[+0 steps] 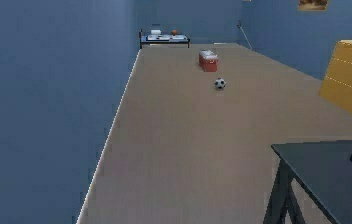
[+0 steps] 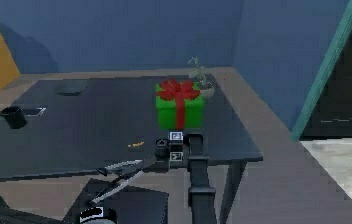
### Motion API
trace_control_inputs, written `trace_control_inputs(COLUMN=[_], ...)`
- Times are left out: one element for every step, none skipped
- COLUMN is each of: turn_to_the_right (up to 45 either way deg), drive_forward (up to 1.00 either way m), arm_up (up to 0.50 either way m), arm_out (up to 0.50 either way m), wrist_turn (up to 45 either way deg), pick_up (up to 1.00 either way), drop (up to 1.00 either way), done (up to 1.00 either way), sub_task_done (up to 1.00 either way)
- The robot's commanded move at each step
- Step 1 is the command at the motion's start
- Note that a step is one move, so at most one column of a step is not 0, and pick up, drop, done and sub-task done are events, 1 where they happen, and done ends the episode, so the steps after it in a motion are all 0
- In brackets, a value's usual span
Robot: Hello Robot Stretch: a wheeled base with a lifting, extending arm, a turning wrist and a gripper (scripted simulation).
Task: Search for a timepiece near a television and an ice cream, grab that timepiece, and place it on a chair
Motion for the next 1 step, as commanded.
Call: trace_control_inputs(turn_to_the_right=[0.0], drive_forward=[0.0], arm_up=[0.0], arm_out=[0.0], wrist_turn=[0.0], pick_up=[0.0], drop=[0.0], done=[1.0], sub_task_done=[0.0])
